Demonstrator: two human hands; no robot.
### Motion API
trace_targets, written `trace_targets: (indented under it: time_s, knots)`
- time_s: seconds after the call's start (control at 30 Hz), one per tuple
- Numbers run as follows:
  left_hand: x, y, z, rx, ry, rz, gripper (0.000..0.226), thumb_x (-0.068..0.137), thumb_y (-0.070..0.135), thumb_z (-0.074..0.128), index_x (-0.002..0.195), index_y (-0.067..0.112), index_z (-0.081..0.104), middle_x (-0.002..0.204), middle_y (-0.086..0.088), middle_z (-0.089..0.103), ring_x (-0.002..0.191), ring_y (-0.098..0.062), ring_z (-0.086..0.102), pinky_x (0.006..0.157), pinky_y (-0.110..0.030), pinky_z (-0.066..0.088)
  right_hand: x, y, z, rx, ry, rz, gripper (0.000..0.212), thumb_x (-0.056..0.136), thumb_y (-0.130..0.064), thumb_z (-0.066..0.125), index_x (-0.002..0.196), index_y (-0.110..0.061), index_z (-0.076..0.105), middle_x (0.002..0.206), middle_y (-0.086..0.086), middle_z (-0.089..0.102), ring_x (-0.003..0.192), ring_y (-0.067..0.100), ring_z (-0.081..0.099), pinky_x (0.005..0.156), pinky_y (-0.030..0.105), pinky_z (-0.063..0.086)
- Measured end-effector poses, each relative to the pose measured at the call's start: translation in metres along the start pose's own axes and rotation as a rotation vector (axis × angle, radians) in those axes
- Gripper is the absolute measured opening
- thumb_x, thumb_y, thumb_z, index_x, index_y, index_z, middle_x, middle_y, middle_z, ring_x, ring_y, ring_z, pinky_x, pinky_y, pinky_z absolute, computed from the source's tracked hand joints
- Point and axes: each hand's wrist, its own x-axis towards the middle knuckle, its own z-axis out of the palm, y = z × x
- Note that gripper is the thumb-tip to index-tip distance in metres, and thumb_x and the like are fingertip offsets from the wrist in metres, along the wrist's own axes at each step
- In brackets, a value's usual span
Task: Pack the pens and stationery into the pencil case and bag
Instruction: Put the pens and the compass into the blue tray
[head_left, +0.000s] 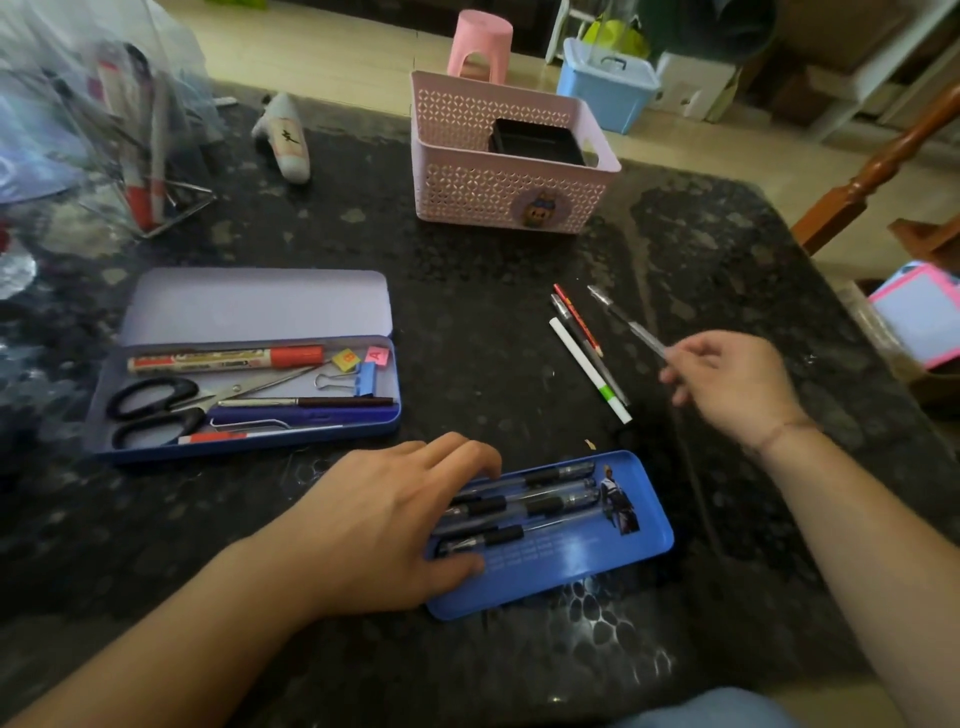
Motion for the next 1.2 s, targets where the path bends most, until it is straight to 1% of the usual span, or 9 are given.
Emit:
trace_targets:
  time_s: [0.13, 0.2, 0.27, 0.33, 0.47, 0.67, 0.87, 1.0, 1.2]
  knots:
    - [-0.003, -0.001, -0.004, -0.003, -0.027, 0.010, 0.060, 0.075, 0.068, 0.054, 0.124, 0.047, 0.027, 0.120, 0.024, 0.045, 0.097, 0.002, 0.051, 0.079, -0.026, 0.049, -0.066, 0.013, -0.051, 0.578, -0.052, 0.039, 0.011, 0.081, -0.029, 0.068, 0.091, -0.025, 0.069, 0.083, 0.008, 0.069, 0.068, 0.013, 0.064, 0.050, 0.019, 0.049]
    - [-0.002, -0.001, -0.006, -0.014, -0.043, 0.013, 0.058, 0.075, 0.064, 0.056, 0.123, 0.047, 0.028, 0.116, 0.024, 0.046, 0.093, 0.003, 0.050, 0.078, -0.023, 0.048, -0.091, 0.021, -0.063, 0.791, -0.181, 0.061, 0.041, 0.056, -0.044, 0.084, 0.089, -0.023, 0.072, 0.076, 0.004, 0.068, 0.068, 0.014, 0.064, 0.053, 0.019, 0.051]
    - [-0.002, -0.002, -0.007, -0.022, -0.056, 0.014, 0.056, 0.075, 0.061, 0.057, 0.121, 0.047, 0.028, 0.114, 0.024, 0.046, 0.091, 0.003, 0.049, 0.077, -0.020, 0.047, -0.106, 0.026, -0.067, 1.056, -0.259, 0.102, 0.050, 0.040, -0.041, 0.093, 0.081, -0.022, 0.073, 0.072, 0.000, 0.065, 0.068, 0.011, 0.064, 0.054, 0.021, 0.052]
    - [-0.002, -0.002, -0.007, -0.034, -0.063, 0.017, 0.054, 0.075, 0.059, 0.057, 0.120, 0.048, 0.028, 0.112, 0.025, 0.045, 0.090, 0.004, 0.048, 0.076, -0.017, 0.045, -0.117, 0.016, -0.065, 1.192, -0.274, 0.026, 0.041, 0.047, -0.039, 0.092, 0.080, -0.025, 0.072, 0.079, -0.004, 0.065, 0.075, 0.011, 0.065, 0.061, 0.024, 0.054]
    - [-0.002, -0.003, -0.008, -0.077, -0.081, -0.002, 0.052, 0.075, 0.054, 0.059, 0.117, 0.050, 0.028, 0.110, 0.027, 0.047, 0.092, 0.005, 0.050, 0.076, -0.014, 0.044, -0.139, -0.022, -0.042, 0.627, -0.135, -0.525, 0.015, 0.084, -0.038, 0.065, 0.094, -0.028, 0.068, 0.089, -0.008, 0.067, 0.082, 0.011, 0.064, 0.074, 0.021, 0.052]
    - [-0.002, -0.007, -0.010, -0.168, -0.088, -0.043, 0.049, 0.077, 0.043, 0.061, 0.115, 0.049, 0.030, 0.100, 0.027, 0.049, 0.086, 0.012, 0.050, 0.064, -0.009, 0.039, -0.145, -0.019, 0.032, -0.344, -0.383, -1.053, 0.049, 0.081, -0.003, 0.063, 0.126, -0.022, 0.053, 0.103, -0.002, 0.054, 0.086, 0.015, 0.055, 0.061, 0.033, 0.052]
    - [-0.001, -0.008, -0.007, -0.159, -0.073, -0.056, 0.050, 0.080, 0.042, 0.064, 0.119, 0.046, 0.032, 0.103, 0.027, 0.049, 0.083, 0.012, 0.051, 0.067, -0.010, 0.042, -0.145, -0.012, 0.033, -0.268, -0.324, -1.059, 0.031, 0.088, -0.011, 0.055, 0.119, -0.015, 0.060, 0.106, 0.001, 0.062, 0.095, 0.018, 0.057, 0.079, 0.032, 0.051]
    - [0.000, -0.005, -0.002, -0.090, -0.025, -0.035, 0.048, 0.080, 0.057, 0.061, 0.117, 0.048, 0.032, 0.112, 0.026, 0.050, 0.092, 0.005, 0.054, 0.078, -0.020, 0.050, -0.126, 0.006, 0.002, -0.331, -0.210, -0.911, 0.010, 0.084, -0.025, 0.065, 0.092, -0.020, 0.069, 0.090, -0.006, 0.064, 0.082, 0.016, 0.058, 0.071, 0.035, 0.051]
    - [0.001, -0.005, 0.001, -0.049, -0.019, -0.013, 0.050, 0.079, 0.060, 0.060, 0.119, 0.050, 0.031, 0.118, 0.026, 0.046, 0.096, 0.005, 0.052, 0.079, -0.018, 0.050, -0.114, 0.030, -0.017, -0.398, -0.289, -0.739, 0.011, 0.079, -0.032, 0.069, 0.088, -0.026, 0.071, 0.085, -0.014, 0.065, 0.078, 0.009, 0.059, 0.066, 0.031, 0.054]
